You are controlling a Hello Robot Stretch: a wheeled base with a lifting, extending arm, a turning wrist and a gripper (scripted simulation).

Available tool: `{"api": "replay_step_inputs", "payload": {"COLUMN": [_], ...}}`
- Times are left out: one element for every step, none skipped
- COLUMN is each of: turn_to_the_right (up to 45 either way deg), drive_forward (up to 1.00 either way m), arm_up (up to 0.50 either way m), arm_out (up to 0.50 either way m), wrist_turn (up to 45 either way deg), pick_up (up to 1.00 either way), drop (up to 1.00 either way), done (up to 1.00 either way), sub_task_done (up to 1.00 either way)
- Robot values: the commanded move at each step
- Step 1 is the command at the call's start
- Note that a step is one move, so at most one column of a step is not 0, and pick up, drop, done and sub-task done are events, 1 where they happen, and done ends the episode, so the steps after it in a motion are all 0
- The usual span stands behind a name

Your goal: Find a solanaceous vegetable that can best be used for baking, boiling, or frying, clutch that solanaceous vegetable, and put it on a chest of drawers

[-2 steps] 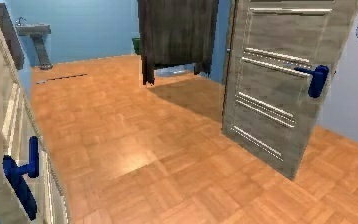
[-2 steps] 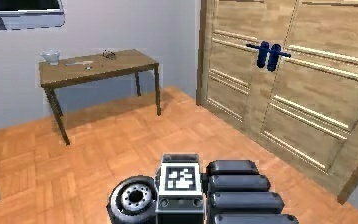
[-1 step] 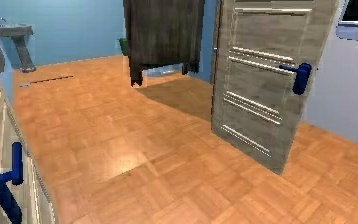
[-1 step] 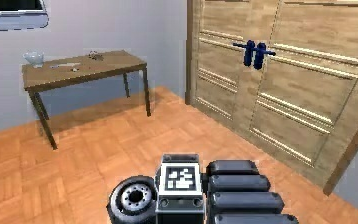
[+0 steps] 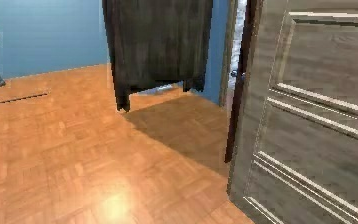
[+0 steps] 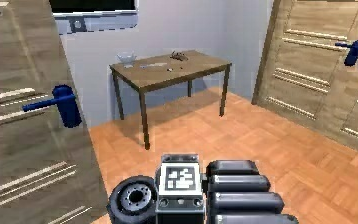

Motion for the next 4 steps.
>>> {"api": "replay_step_inputs", "payload": {"turn_to_the_right": [0.0,12.0,0.0,-45.0], "drive_forward": [1.0,0.0,0.15,0.0], "arm_up": [0.0,0.0,0.0,0.0], "arm_out": [0.0,0.0,0.0,0.0], "wrist_turn": [0.0,0.0,0.0,0.0], "pick_up": [0.0,0.0,0.0,0.0], "drop": [0.0,0.0,0.0,0.0], "done": [0.0,0.0,0.0,0.0], "sub_task_done": [0.0,0.0,0.0,0.0]}}
